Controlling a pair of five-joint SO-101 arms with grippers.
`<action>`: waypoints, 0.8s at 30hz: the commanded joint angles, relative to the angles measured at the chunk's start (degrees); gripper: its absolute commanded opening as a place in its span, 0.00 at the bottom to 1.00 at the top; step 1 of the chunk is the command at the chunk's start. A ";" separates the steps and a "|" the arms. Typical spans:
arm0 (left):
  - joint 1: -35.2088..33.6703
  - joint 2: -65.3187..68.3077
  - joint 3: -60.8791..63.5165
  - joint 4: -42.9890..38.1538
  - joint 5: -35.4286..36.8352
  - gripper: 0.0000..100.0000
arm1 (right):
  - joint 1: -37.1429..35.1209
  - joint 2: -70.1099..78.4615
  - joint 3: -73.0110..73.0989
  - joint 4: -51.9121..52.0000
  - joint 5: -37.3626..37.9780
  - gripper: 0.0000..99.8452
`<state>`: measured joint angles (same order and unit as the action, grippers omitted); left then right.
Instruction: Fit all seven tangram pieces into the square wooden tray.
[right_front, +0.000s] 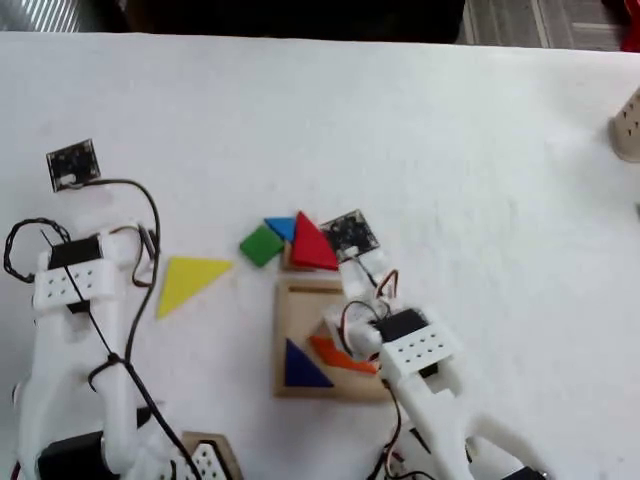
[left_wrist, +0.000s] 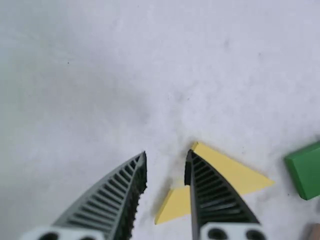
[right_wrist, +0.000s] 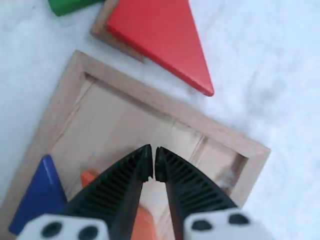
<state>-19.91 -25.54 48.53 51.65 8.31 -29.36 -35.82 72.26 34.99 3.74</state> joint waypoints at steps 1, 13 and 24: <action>1.19 0.04 -0.26 -0.97 -0.70 0.14 | -5.32 -0.92 0.70 -1.19 -0.09 0.02; 1.27 0.04 -0.26 -1.05 -0.70 0.14 | -6.90 -1.54 3.69 5.76 12.40 0.02; 1.27 0.13 -0.18 -2.20 -0.70 0.14 | 4.00 -1.54 -0.26 6.37 7.30 0.02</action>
<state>-19.91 -25.54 48.70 50.77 8.31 -27.96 -36.00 73.85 40.53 11.56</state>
